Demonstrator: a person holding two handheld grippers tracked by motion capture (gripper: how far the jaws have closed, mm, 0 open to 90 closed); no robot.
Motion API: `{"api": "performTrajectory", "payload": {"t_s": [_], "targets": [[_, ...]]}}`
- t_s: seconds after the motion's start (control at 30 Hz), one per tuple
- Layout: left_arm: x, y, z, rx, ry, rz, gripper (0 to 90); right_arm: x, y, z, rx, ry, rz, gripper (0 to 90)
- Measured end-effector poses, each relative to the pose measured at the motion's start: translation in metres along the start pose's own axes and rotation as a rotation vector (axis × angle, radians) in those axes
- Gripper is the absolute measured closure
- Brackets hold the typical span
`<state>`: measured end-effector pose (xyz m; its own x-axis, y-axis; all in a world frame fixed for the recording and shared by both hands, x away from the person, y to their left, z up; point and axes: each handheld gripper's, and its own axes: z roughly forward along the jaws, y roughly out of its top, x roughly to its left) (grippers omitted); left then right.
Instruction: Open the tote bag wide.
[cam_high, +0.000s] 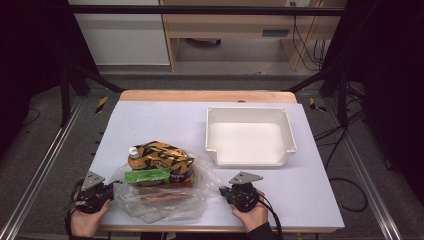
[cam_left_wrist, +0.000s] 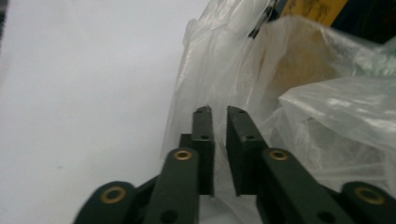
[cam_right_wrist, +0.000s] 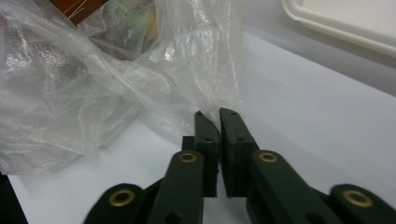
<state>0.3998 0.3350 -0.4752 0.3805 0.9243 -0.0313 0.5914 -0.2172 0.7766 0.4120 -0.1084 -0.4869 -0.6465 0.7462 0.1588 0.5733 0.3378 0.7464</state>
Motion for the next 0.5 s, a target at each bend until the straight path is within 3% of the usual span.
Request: {"api": "performTrajectory", "payload": {"t_s": [0.13, 0.2, 0.3, 0.37, 0.43, 0.5], "targets": [[0.004, 0.004, -0.012, -0.097, -0.002, -0.033, 57.9, -0.001, -0.001, -0.003, -0.029, 0.003, -0.019, 69.7], [0.004, 0.005, -0.014, -0.110, -0.008, -0.039, 51.2, -0.001, 0.000, -0.005, -0.040, 0.002, -0.025, 67.5], [0.004, 0.008, -0.017, -0.132, -0.025, -0.050, 45.0, 0.001, 0.003, -0.009, -0.083, 0.008, -0.047, 58.0], [0.003, 0.011, -0.020, -0.164, -0.032, -0.032, 40.2, 0.003, 0.007, -0.014, -0.133, 0.019, -0.053, 48.9], [0.003, 0.012, -0.021, -0.174, -0.042, -0.038, 39.5, 0.004, 0.008, -0.016, -0.146, 0.025, -0.054, 47.9], [0.000, 0.017, -0.027, -0.203, -0.044, -0.030, 36.5, 0.006, 0.014, -0.024, -0.201, 0.038, -0.065, 42.9]]}}
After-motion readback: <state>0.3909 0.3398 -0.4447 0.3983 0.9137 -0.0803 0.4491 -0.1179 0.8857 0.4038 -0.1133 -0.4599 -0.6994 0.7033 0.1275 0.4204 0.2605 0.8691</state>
